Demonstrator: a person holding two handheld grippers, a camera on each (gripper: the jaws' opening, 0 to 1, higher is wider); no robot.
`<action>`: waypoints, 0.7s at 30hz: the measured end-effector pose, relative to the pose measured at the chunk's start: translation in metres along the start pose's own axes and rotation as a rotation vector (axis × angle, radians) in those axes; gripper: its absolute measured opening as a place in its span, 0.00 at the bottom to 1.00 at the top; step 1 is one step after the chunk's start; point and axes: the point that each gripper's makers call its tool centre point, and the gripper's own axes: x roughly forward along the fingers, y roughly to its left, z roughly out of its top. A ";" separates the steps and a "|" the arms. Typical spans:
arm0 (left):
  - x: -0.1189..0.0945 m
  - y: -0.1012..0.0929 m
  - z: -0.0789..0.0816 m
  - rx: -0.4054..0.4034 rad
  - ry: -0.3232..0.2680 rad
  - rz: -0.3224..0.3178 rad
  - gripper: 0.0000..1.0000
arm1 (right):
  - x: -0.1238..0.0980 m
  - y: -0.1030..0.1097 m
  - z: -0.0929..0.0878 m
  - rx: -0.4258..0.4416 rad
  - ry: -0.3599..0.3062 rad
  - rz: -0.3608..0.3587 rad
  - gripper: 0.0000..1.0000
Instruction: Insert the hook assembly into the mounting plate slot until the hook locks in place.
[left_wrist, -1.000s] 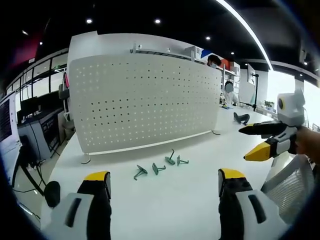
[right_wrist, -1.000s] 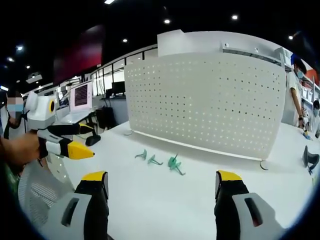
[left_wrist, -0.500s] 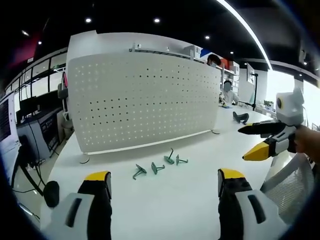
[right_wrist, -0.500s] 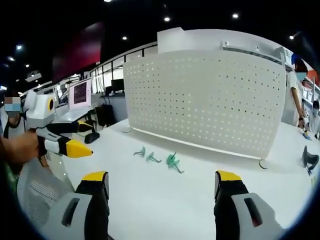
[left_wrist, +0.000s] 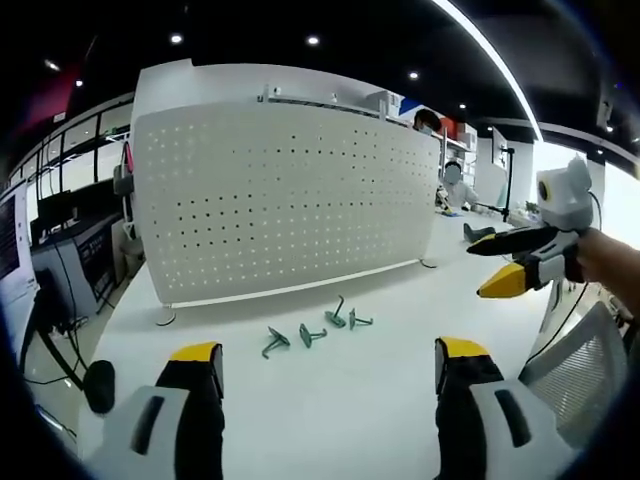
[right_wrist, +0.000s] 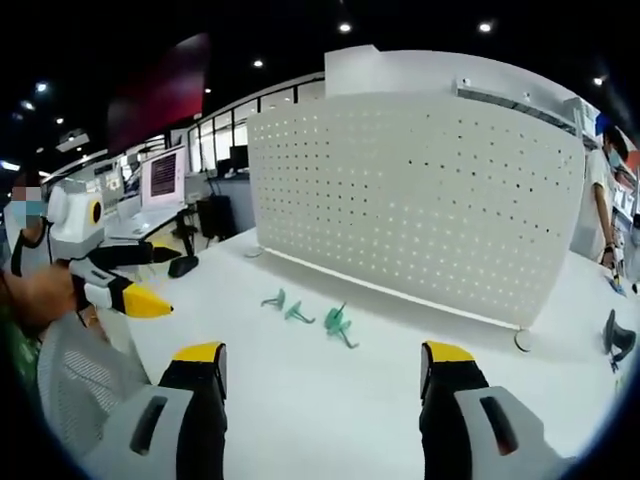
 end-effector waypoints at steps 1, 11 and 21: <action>0.000 0.000 -0.001 0.001 0.003 0.000 0.89 | 0.001 -0.001 0.001 0.002 0.001 0.003 0.81; 0.000 -0.001 -0.003 -0.004 0.007 -0.004 0.89 | 0.022 -0.008 0.005 0.007 0.028 0.022 0.79; 0.000 0.000 -0.006 -0.005 0.011 0.000 0.89 | 0.034 -0.009 0.003 0.010 0.043 0.030 0.79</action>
